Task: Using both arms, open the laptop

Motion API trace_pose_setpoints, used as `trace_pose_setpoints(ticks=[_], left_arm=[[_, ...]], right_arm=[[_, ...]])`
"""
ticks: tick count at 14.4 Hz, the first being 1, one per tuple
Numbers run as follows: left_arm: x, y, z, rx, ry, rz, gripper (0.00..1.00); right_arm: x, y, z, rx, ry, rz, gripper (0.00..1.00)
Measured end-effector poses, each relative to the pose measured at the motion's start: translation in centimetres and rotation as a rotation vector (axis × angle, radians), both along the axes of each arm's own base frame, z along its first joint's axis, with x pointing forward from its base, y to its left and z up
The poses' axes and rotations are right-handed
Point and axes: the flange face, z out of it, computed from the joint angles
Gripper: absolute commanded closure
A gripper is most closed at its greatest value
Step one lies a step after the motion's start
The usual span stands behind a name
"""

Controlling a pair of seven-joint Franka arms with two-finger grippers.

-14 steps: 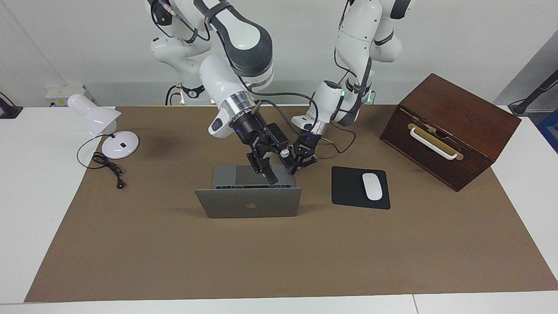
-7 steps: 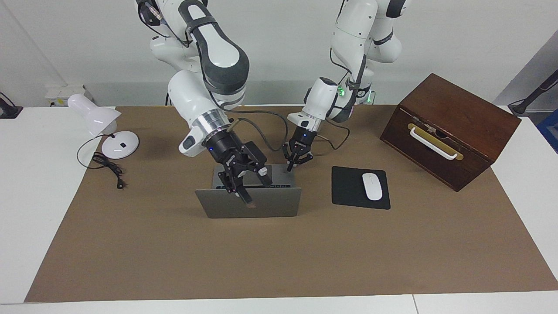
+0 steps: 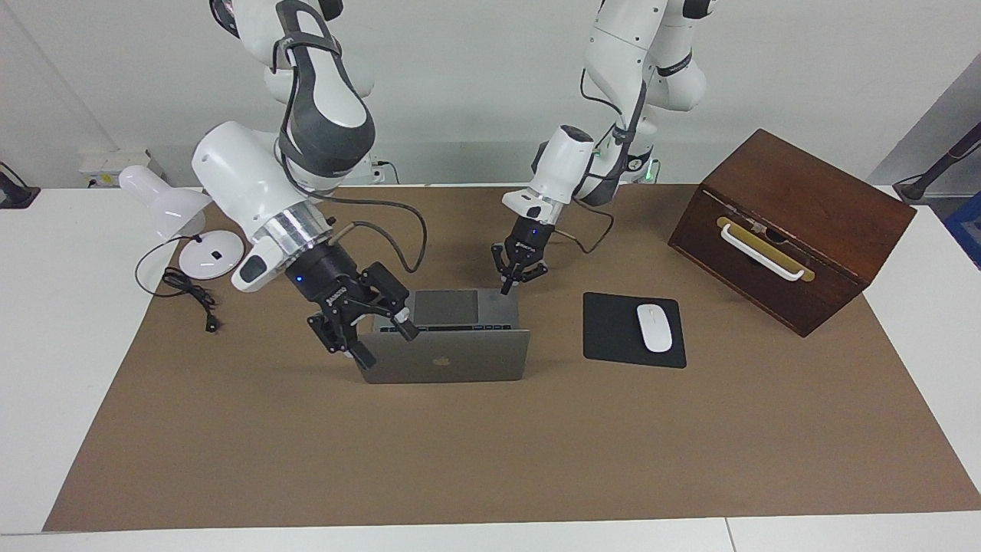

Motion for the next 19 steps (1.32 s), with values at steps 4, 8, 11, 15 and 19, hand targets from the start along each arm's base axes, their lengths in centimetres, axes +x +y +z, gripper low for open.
trace_pose_setpoints(ticks=[4,8,11,15,19], left_arm=[[0.5,0.2,2.7,0.005,0.042,-0.009,1.0],[1.9,0.4,4.6,0.016,0.112,-0.012,1.0],[3.4,1.2,6.2,0.022,0.163,-0.003,1.0],[4.9,1.8,7.2,0.031,0.219,0.0,1.0],[6.8,2.7,9.7,0.027,0.259,0.006,1.0]], right_arm=[[-1.5,-3.1,3.0,-0.071,0.103,0.052,0.0],[-3.5,-7.5,5.3,-0.184,0.195,0.095,0.0],[-5.2,-10.5,7.9,-0.29,0.257,0.129,0.0],[-7.4,-15.1,11.1,-0.437,0.345,0.129,0.0],[-9.5,-16.0,12.4,-0.619,0.425,0.14,0.0]])
